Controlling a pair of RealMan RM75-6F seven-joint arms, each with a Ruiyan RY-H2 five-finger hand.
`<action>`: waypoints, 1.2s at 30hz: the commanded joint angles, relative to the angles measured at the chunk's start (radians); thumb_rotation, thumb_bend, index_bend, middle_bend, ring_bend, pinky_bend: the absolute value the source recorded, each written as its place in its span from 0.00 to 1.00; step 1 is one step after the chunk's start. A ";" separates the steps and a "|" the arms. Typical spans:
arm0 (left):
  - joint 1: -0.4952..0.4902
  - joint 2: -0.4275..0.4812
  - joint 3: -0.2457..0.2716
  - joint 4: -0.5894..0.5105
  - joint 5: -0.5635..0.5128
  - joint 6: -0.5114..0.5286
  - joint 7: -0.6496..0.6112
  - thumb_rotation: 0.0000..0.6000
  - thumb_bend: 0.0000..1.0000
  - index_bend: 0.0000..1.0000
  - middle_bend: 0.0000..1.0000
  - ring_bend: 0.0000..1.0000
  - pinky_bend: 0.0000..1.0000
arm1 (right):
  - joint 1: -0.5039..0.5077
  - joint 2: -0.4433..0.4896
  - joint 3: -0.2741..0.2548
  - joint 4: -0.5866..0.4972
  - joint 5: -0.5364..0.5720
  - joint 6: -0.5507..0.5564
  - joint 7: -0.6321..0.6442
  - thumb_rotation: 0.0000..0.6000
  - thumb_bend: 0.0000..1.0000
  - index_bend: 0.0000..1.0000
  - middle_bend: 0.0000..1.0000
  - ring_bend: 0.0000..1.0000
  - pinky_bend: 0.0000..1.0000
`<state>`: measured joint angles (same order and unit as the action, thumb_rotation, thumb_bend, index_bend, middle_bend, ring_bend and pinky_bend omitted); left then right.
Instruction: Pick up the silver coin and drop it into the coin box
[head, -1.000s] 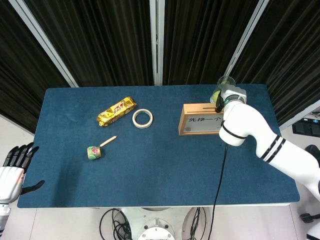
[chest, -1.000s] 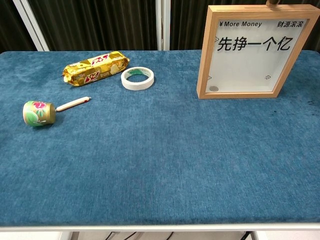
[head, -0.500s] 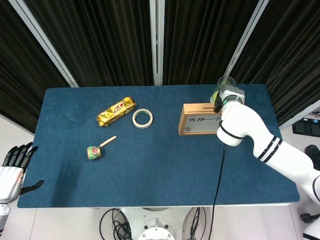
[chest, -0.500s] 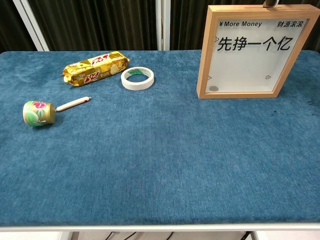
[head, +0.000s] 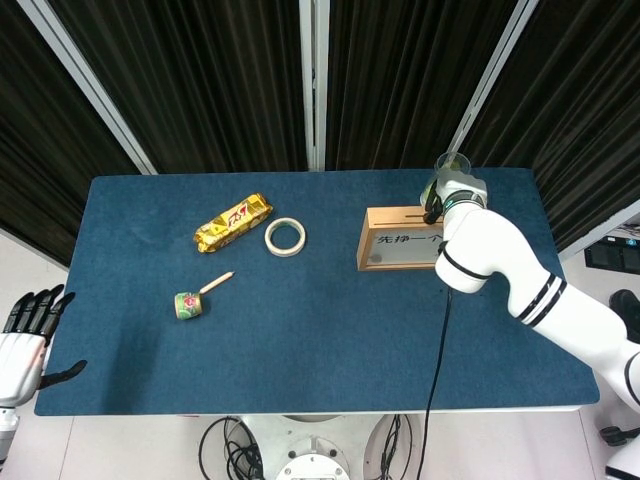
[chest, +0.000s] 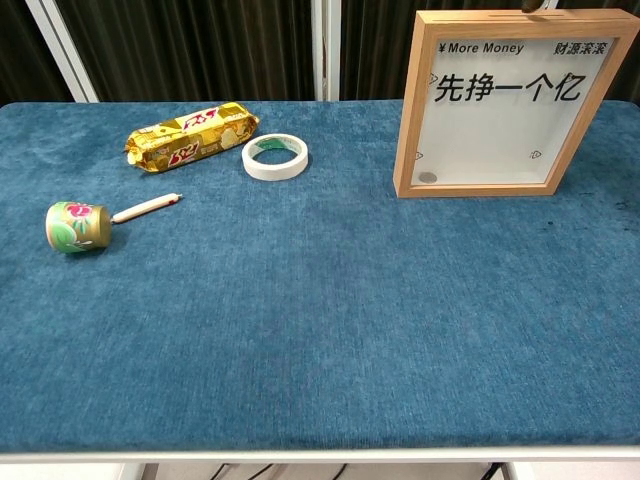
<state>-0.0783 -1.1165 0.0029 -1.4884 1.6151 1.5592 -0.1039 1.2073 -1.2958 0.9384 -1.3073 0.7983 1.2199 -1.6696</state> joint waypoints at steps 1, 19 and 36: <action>0.000 0.000 0.000 -0.001 0.000 0.000 0.001 1.00 0.10 0.08 0.00 0.00 0.00 | -0.005 0.002 0.010 -0.006 0.007 0.000 -0.006 1.00 0.35 0.15 0.02 0.00 0.00; 0.009 0.008 -0.006 -0.012 -0.007 0.016 0.007 1.00 0.10 0.08 0.00 0.00 0.00 | -0.555 0.341 0.202 -0.685 -0.312 -0.341 0.178 1.00 0.34 0.14 0.02 0.00 0.00; 0.006 -0.013 -0.003 -0.048 0.000 0.004 0.113 1.00 0.10 0.08 0.00 0.00 0.00 | -1.548 0.043 -0.491 -0.425 -2.718 -0.002 1.441 1.00 0.28 0.00 0.00 0.00 0.00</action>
<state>-0.0724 -1.1278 -0.0008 -1.5370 1.6160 1.5648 0.0078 0.0722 -1.1183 0.8562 -2.0288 -1.0788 0.9766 -0.9489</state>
